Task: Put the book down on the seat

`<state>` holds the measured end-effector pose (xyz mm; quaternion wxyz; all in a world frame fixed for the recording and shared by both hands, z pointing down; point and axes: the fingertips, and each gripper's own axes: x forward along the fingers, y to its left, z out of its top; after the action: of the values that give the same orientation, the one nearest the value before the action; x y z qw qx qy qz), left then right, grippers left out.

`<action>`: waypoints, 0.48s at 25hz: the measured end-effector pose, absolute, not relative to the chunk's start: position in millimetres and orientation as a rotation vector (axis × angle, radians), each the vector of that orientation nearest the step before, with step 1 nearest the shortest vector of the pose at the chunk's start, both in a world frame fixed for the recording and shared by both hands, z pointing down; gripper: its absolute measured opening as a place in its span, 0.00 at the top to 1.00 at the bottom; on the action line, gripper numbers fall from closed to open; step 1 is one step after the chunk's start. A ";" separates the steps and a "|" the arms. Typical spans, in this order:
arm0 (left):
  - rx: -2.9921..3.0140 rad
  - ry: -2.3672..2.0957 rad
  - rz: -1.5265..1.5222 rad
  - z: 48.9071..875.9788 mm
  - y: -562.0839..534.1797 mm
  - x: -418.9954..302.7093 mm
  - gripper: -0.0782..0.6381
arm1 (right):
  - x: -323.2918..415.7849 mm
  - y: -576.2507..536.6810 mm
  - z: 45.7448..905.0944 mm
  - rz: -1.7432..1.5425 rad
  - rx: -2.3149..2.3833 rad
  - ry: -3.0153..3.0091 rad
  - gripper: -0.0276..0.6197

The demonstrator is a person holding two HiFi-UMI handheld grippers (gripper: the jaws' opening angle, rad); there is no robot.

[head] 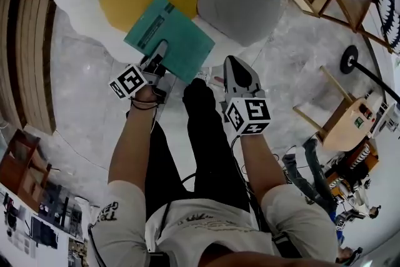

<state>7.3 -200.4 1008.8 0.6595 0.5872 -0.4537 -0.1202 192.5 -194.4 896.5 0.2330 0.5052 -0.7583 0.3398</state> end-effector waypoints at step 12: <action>1.257 -0.908 -0.300 1077.4 -220.7 46.1 0.66 | 189.4 -218.1 926.4 0.968 1.295 -2.124 0.91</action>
<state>46.1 -220.7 1077.4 0.7041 0.5653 -0.4082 -0.1347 189.4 -218.1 926.4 0.2339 0.4716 -0.7736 0.3527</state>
